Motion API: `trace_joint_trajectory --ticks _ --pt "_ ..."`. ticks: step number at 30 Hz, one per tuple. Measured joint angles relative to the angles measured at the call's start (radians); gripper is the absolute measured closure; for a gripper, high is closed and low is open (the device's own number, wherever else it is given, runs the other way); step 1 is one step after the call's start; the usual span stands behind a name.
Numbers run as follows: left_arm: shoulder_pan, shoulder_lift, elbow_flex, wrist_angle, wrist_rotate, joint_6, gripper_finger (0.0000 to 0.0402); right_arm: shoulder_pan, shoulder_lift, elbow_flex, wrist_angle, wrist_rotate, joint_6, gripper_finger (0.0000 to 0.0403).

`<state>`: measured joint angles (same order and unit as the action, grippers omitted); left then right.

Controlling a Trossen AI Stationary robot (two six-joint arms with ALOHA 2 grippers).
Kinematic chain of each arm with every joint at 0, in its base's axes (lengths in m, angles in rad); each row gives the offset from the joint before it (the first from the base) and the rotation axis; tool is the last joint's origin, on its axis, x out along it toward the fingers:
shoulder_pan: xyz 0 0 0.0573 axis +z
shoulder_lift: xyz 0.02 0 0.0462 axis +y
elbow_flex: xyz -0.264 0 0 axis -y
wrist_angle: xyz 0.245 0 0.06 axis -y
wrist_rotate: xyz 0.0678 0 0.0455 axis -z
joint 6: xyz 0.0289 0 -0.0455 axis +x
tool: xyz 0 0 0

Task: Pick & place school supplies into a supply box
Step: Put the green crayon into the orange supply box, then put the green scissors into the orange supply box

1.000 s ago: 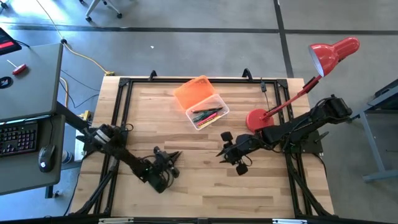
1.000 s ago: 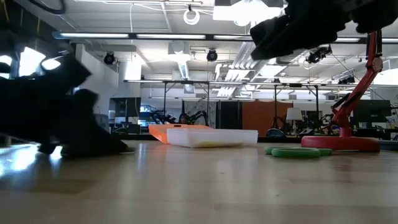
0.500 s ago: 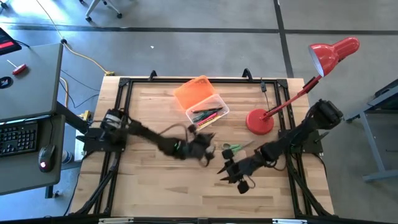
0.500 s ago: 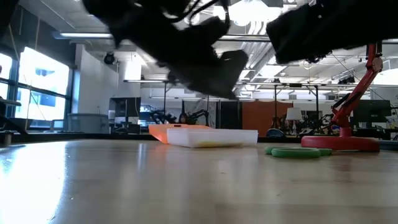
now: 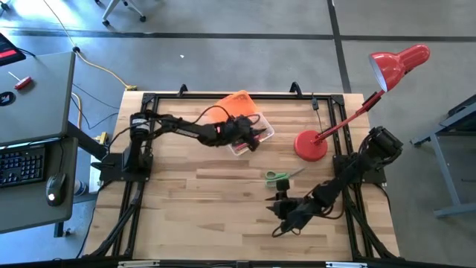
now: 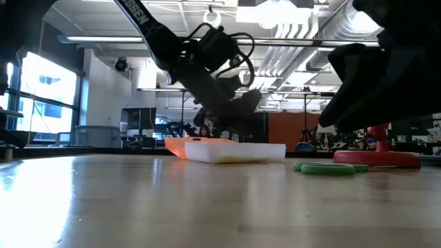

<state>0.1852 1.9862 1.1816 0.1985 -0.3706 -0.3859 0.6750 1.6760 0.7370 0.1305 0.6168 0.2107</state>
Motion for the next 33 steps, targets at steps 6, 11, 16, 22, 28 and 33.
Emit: trace_joint_trajectory --ticks 6,11,16,22,28,33 --pt "0.047 -0.001 0.001 -0.055 0.003 -0.092 0.0299 -0.001 0.0 0.0 -0.152 0.024 0.055 0.0295" --pt "0.043 -0.001 0.002 -0.05 -0.001 -0.09 0.0296 0.0 0.0 0.0 -0.315 0.023 0.144 0.0295" --pt "0.036 -0.031 0.007 -0.023 -0.006 -0.066 0.031 0.004 -0.033 0.0 -0.482 0.008 0.157 0.0295" --pt "0.012 -0.141 0.046 -0.022 -0.005 -0.001 0.0343 -0.04 -0.052 0.0 -0.503 -0.015 0.148 0.0295" --pt "-0.064 -0.282 0.051 -0.078 -0.005 0.065 0.0377 -0.146 -0.044 0.0 -0.437 -0.084 0.022 0.0295" --pt "-0.177 -0.373 0.05 -0.248 -0.096 0.091 0.0381 -0.24 -0.043 0.001 -0.395 -0.238 -0.054 0.0295"
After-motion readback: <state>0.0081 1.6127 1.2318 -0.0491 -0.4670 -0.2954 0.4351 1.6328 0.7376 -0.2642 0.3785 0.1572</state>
